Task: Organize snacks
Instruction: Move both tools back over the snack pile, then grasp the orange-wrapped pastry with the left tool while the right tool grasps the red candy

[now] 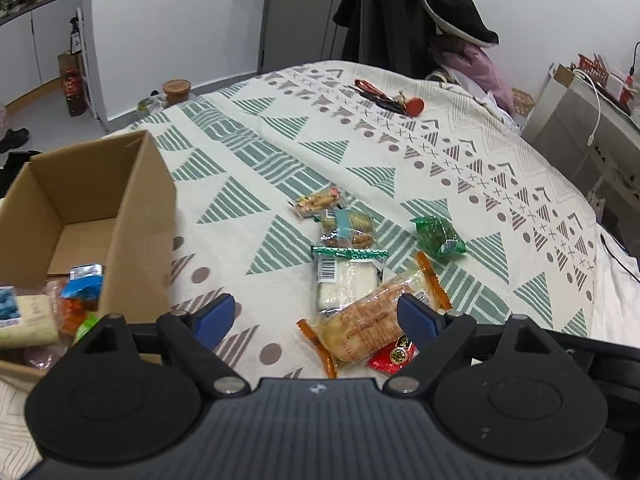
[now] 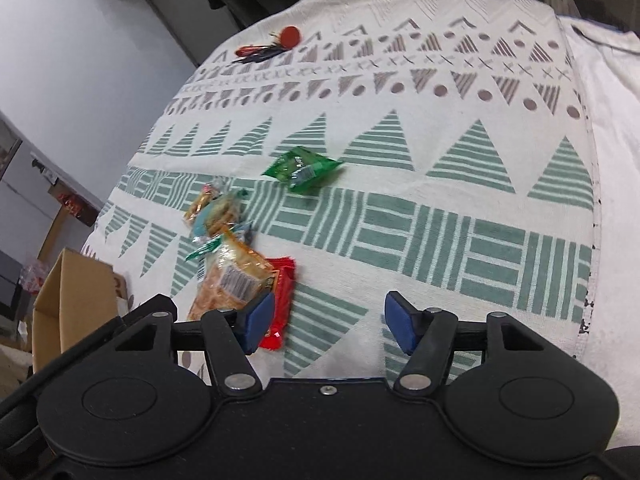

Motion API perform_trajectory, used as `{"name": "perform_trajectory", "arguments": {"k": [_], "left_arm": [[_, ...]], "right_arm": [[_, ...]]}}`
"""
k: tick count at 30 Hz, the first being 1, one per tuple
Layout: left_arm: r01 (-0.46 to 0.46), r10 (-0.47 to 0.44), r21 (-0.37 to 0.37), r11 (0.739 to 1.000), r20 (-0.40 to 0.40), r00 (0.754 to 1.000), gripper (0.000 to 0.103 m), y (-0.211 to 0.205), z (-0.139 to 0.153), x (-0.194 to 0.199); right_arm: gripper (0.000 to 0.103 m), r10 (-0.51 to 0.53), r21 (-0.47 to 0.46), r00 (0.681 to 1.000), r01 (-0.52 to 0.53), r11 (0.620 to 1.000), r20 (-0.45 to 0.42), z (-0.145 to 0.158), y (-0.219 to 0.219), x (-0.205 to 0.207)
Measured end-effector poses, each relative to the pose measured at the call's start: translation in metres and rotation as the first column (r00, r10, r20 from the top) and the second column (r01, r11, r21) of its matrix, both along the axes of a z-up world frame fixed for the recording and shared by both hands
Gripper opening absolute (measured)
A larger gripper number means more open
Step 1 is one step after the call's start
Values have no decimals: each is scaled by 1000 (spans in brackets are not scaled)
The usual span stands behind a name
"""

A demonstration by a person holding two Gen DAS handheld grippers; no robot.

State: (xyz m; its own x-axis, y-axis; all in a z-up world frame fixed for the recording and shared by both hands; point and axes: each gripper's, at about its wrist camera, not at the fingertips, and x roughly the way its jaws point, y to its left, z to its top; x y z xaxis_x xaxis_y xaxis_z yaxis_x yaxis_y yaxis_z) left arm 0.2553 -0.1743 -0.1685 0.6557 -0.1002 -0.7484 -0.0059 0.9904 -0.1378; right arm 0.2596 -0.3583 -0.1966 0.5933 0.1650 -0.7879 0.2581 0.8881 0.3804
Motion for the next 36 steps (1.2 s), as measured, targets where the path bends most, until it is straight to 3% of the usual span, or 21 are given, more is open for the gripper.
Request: {"name": "perform_trajectory", "arguments": {"k": [11,17,21,23,26,27,30,31,34,36], "left_arm": [[63,-62,39,997,-30,998,88,-15,-26,14],[106,-107,76,991,-3,994,88,-25,-33,17],[190,-190,32,981,10,982,88,-31,-34,14],[215,-216,46,976,22,976,88,-38,-34,11],[192,-193,59,980,4,981,88,-40,-40,15],[179,-179,47,983,0,984,84,-37,-42,17],[166,-165,43,985,-23,986,44,-30,-48,21],[153,-152,38,987,-27,988,36,-26,-49,21],[121,-121,-15,993,-27,992,34,-13,-45,21],[107,-107,-8,994,-15,994,34,-9,-41,19]], "right_arm": [[57,-46,41,998,48,998,-44,-15,-14,8],[57,-71,56,996,74,996,-51,-18,-20,10],[57,-78,68,996,81,994,-52,-20,-22,11],[57,-71,70,996,75,995,-55,-21,-21,12],[55,-72,49,996,75,996,-55,-20,-18,13],[55,-69,53,996,71,996,-54,-20,-18,13],[54,-44,60,998,47,997,-53,-22,-14,16],[54,-35,60,998,38,997,-51,-22,-11,17],[51,-6,62,999,8,998,-33,-21,-4,20],[50,23,67,1000,-22,998,-20,-21,3,21]]}}
